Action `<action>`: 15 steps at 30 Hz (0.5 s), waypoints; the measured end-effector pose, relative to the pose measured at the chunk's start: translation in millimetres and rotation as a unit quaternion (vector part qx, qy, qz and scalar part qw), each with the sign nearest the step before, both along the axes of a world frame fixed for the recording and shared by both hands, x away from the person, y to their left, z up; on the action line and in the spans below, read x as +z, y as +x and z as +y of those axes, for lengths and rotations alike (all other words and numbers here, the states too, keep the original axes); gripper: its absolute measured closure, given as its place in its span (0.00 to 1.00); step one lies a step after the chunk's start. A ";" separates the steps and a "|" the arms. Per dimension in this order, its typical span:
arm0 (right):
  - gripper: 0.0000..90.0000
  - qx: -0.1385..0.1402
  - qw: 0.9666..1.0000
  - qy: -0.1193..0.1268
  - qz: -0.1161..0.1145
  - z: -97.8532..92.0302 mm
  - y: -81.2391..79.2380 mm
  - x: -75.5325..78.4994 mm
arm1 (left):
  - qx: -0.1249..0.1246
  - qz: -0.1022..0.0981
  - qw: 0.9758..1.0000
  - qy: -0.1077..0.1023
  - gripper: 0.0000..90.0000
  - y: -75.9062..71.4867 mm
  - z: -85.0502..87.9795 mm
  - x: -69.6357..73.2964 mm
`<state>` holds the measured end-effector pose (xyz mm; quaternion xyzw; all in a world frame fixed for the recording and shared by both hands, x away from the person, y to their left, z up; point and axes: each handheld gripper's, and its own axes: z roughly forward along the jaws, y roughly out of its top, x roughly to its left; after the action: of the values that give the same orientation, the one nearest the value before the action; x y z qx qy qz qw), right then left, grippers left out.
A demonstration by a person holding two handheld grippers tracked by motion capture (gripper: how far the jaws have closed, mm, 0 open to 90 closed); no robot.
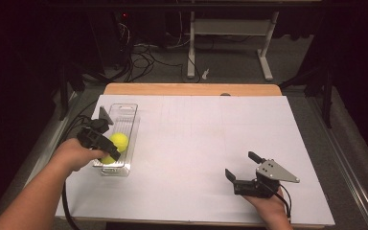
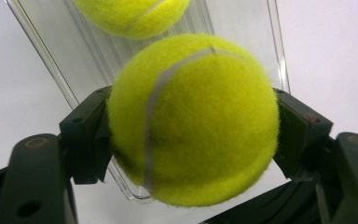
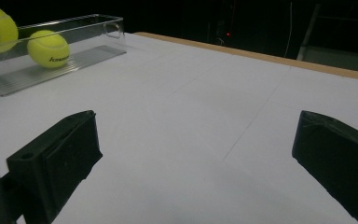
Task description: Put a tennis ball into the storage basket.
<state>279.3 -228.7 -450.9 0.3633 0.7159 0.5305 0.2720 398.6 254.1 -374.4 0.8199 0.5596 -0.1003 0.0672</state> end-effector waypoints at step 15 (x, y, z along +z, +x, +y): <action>0.02 0.000 1.000 0.001 0.000 -0.1 0.3 -0.3 | -0.006 0.003 1.000 0.005 0.29 1.2 -4.9 -5.5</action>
<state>279.6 -228.8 -451.1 0.3642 0.7152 0.5312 0.2715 399.8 249.2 -379.9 0.8231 0.5556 -0.1006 0.0604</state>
